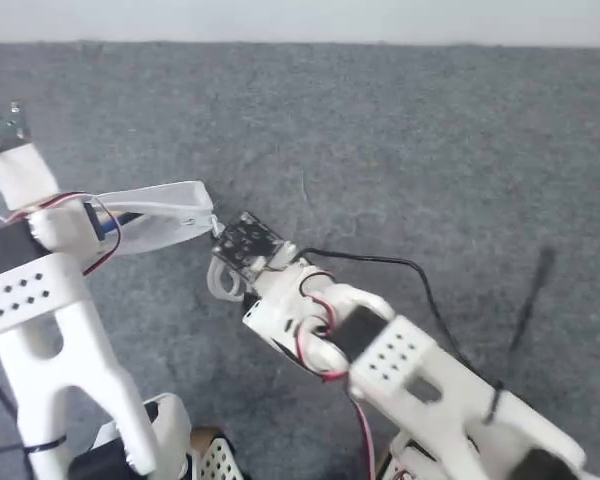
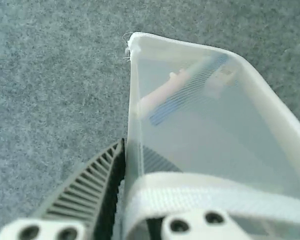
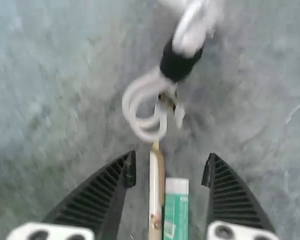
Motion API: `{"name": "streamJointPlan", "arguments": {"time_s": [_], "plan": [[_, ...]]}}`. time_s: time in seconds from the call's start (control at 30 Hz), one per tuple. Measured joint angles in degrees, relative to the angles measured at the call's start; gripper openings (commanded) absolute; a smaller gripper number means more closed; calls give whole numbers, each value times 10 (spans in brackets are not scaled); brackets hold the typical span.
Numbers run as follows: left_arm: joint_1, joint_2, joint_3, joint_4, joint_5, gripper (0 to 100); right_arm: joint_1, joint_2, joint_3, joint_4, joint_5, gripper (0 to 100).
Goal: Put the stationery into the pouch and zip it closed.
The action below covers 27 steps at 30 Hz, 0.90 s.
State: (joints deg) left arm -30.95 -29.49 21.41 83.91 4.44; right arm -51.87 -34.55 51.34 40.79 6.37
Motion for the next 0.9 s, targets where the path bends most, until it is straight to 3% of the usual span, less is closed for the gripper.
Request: {"name": "streamJointPlan", "arguments": {"time_s": [0.17, 0.57, 0.9], "plan": [[0, 0, 0, 0, 0, 9, 1, 78, -4, 0, 50, 206], [0, 0, 0, 0, 0, 9, 49, 222, -67, 0, 61, 205], [-4, 0, 21, -24, 0, 9, 108, 340, -125, 17, 116, 205]]}}
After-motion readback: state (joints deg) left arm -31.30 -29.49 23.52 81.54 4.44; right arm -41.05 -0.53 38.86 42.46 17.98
